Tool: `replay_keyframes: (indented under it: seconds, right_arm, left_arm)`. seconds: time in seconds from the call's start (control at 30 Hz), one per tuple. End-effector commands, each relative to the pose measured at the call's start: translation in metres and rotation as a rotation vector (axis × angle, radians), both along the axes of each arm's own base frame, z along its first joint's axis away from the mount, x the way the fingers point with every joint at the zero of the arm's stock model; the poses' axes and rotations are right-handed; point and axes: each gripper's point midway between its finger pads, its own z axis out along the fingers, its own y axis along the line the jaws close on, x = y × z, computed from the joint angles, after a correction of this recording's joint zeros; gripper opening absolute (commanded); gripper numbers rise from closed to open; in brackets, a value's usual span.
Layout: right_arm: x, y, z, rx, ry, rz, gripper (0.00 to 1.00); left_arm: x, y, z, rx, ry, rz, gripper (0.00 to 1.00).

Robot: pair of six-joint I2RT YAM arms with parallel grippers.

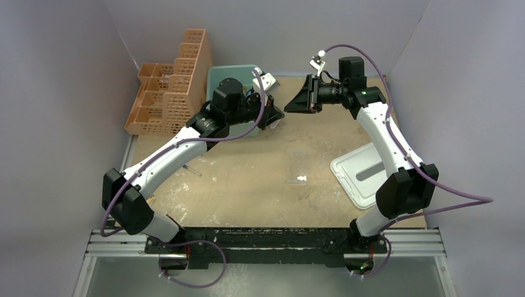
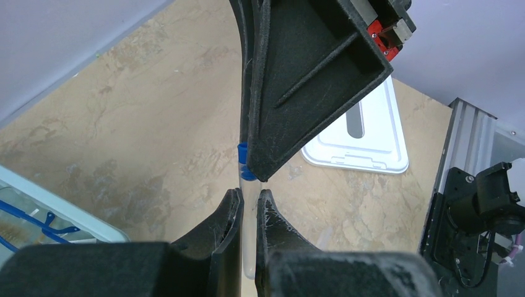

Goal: Organize the chemistry lab equipment

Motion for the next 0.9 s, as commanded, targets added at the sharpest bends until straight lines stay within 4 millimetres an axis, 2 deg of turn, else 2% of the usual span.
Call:
replay_keyframes:
  seconds: [0.0,0.1,0.3,0.5,0.7,0.77,0.8,0.87]
  right_arm:
    - [-0.007,0.002,0.016,0.028,-0.059,0.061,0.26]
    - [-0.006,0.001,0.012,0.017,-0.054,0.064,0.27]
    - [0.003,0.000,0.007,-0.006,-0.072,0.038,0.20]
    - [0.006,0.002,0.006,0.003,-0.082,0.034,0.31]
    - [-0.002,0.004,0.007,0.033,-0.074,0.076,0.15]
    - [-0.004,0.003,0.006,0.028,-0.071,0.071,0.13]
    - [-0.005,0.001,0.006,0.020,-0.074,0.065,0.15]
    - [-0.005,-0.001,0.001,-0.004,-0.073,0.048,0.28]
  left_arm:
    - [-0.001,-0.006,0.022,-0.043,-0.054,-0.025,0.00]
    - [-0.002,-0.008,0.023,-0.048,-0.051,-0.036,0.00]
    - [-0.007,-0.013,0.022,-0.058,-0.040,-0.077,0.00]
    - [-0.009,-0.013,0.017,-0.052,-0.025,-0.084,0.00]
    - [-0.005,-0.011,0.016,-0.051,-0.021,-0.057,0.00]
    - [-0.002,-0.009,0.015,-0.050,-0.017,-0.035,0.00]
    - [-0.001,-0.009,0.015,-0.049,-0.015,-0.026,0.00]
    - [0.001,-0.008,0.014,-0.047,-0.014,-0.017,0.00]
